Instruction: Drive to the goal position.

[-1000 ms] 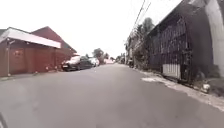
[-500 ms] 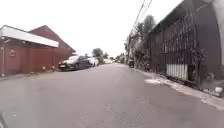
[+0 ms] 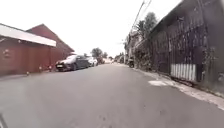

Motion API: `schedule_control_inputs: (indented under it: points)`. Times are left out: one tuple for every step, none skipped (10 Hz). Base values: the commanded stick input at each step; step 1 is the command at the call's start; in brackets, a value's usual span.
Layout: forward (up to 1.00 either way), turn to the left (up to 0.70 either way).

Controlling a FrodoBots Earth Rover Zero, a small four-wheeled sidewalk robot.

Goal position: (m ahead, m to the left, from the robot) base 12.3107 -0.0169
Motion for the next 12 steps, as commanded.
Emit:
schedule_control_inputs:
  points:
    - [0.70,0.00]
    - [0.70,0.00]
    - [0.70,0.00]
    - [0.70,0.00]
    - [0.70,0.00]
    - [0.70,0.00]
    - [0.70,0.00]
    - [0.70,0.00]
    - [0.70,0.00]
    - [0.70,0.00]
    - [0.70,0.00]
    - [0.70,0.00]
